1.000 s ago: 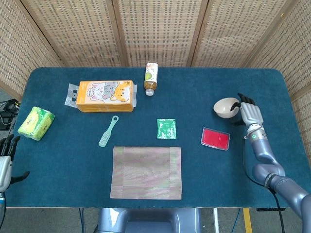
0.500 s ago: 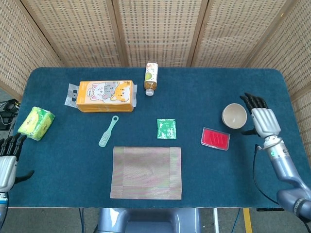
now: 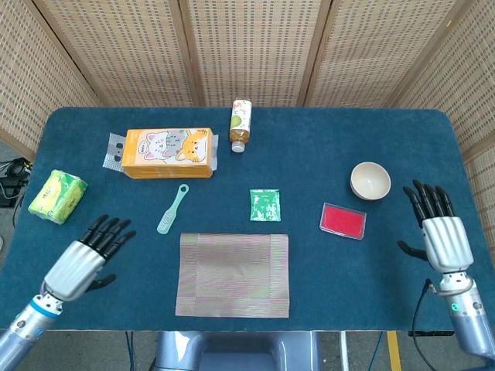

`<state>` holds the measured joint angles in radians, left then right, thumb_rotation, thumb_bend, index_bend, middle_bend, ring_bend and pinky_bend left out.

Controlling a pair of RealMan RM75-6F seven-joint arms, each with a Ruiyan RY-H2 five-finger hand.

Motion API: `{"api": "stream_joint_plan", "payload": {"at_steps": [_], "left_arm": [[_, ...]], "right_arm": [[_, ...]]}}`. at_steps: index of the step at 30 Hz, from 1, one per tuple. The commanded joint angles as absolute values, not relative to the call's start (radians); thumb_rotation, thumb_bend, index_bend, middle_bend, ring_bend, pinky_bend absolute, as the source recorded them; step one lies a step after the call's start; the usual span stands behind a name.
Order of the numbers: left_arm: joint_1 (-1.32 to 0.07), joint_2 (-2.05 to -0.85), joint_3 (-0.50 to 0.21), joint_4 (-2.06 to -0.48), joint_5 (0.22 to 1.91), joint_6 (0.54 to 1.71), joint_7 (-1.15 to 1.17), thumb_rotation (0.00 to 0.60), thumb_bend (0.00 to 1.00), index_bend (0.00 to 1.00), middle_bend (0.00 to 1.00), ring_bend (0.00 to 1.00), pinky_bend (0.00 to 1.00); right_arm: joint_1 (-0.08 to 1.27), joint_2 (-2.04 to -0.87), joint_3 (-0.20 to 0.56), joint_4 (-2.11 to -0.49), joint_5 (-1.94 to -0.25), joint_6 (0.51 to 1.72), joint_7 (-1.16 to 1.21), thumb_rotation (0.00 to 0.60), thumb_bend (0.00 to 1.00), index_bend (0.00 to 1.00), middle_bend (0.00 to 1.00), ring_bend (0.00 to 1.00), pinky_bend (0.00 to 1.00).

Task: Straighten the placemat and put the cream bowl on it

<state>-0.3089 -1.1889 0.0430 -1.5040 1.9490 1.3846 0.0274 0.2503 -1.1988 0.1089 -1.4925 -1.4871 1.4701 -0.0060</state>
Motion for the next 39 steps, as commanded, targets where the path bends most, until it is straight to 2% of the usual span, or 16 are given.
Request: {"api": "stream_joint_plan", "payload": {"at_steps": [1, 9, 25, 39], "left_arm": [[-0.408, -1.245, 0.106, -1.385, 2.090, 1.378, -0.085, 0.600, 0.00, 0.23, 0.00, 0.00, 0.00], [-0.472, -1.324, 0.139, -1.269, 2.169, 1.388, -0.126, 0.600, 0.00, 0.33, 0.00, 0.00, 0.00], [-0.514, -1.530, 0.210, -1.049, 2.201, 1.370, -0.151, 0.600, 0.00, 0.35, 0.00, 0.00, 0.00], [-0.556, -1.630, 0.250, -0.979, 2.197, 1.337, -0.125, 0.600, 0.00, 0.33, 0.00, 0.00, 0.00]], "right_arm": [[0.215, -1.224, 0.088, -1.511, -1.506, 1.509, -0.042, 0.600, 0.00, 0.00, 0.00, 0.00, 0.00], [0.198, -1.237, 0.094, -1.509, -1.496, 1.524, -0.064, 0.600, 0.00, 0.00, 0.00, 0.00, 0.00], [0.190, -1.234, 0.108, -1.492, -1.489, 1.519, -0.044, 0.600, 0.00, 0.03, 0.00, 0.00, 0.00], [0.190, -1.228, 0.112, -1.494, -1.485, 1.499, -0.034, 0.600, 0.00, 0.03, 0.00, 0.00, 0.00]]}}
